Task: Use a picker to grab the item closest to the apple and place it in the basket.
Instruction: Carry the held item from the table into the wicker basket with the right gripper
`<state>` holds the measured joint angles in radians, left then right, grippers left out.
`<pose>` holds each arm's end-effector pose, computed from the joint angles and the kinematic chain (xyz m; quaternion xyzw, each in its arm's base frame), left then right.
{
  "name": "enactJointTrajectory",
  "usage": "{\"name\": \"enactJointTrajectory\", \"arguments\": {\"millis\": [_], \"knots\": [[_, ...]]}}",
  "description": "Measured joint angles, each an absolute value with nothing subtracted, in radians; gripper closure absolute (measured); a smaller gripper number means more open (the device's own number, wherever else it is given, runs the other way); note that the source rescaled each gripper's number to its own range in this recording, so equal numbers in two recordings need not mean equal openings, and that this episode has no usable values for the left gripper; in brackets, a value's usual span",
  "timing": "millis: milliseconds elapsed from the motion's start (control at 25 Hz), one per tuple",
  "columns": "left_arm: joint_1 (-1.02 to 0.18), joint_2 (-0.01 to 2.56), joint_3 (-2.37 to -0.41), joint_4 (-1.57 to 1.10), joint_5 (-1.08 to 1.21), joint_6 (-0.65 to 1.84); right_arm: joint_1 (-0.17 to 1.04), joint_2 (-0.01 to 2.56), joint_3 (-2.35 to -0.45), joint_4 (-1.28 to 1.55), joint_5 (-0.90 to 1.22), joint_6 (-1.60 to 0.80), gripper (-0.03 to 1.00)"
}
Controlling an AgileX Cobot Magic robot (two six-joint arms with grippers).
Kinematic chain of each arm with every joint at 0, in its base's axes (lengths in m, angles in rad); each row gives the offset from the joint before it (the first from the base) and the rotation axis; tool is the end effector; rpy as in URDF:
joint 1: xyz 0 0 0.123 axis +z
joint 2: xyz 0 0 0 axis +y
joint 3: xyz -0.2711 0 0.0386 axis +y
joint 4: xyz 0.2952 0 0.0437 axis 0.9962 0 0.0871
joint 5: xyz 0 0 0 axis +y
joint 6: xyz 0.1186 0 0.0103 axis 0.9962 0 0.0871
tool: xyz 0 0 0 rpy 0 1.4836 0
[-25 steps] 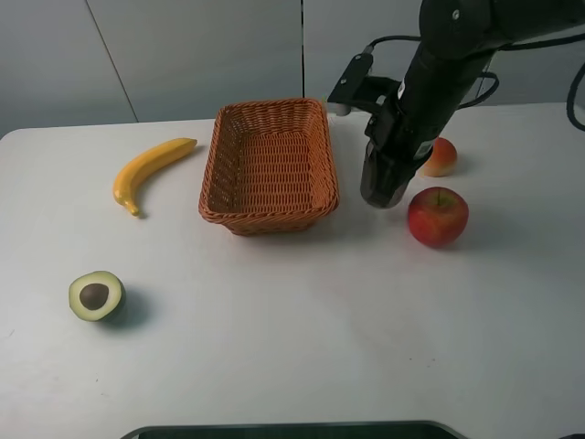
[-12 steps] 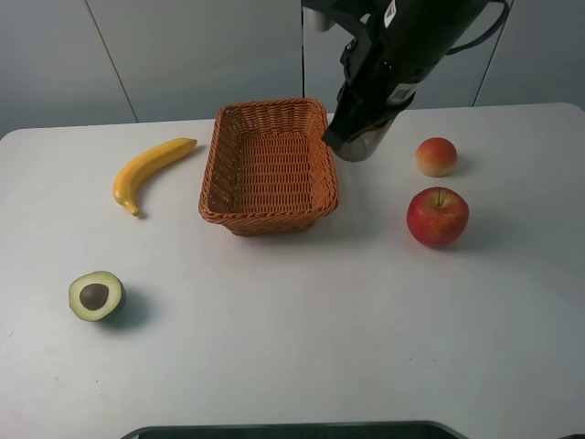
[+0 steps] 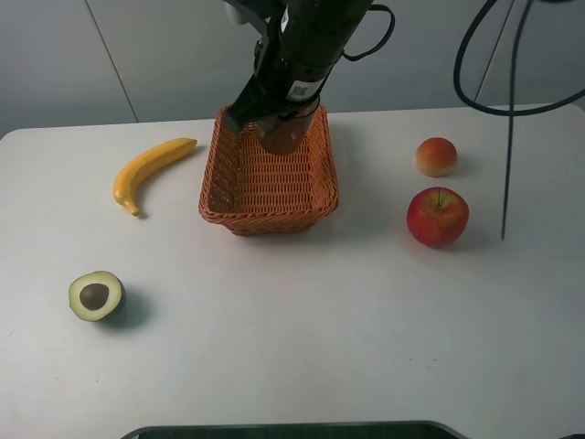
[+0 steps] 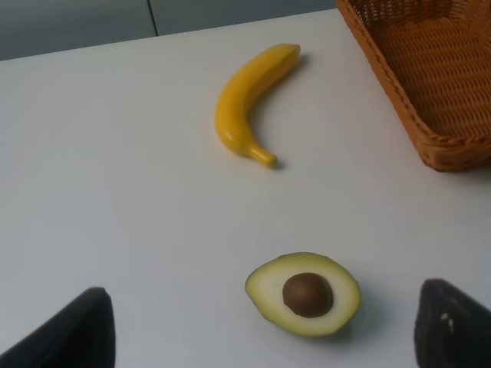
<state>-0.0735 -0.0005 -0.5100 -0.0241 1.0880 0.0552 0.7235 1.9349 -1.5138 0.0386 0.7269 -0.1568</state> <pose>0.0697 -0.0077 0.2877 0.0558 0.8557 -0.0167 0.5142 0.3562 0.3187 0.1779 -0.4025 0.8798 0.0859 0.2377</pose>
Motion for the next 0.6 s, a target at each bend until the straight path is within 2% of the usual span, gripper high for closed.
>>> {"name": "enactJointTrajectory", "arguments": {"millis": [480, 600], "knots": [[-0.074, -0.001, -0.510, -0.024, 1.088, 0.055, 0.726, 2.057, -1.525, 0.035, 0.671, -0.151, 0.97], [-0.074, -0.001, -0.510, -0.024, 1.088, 0.055, 0.726, 2.057, -1.525, 0.035, 0.671, -0.151, 0.91]]}}
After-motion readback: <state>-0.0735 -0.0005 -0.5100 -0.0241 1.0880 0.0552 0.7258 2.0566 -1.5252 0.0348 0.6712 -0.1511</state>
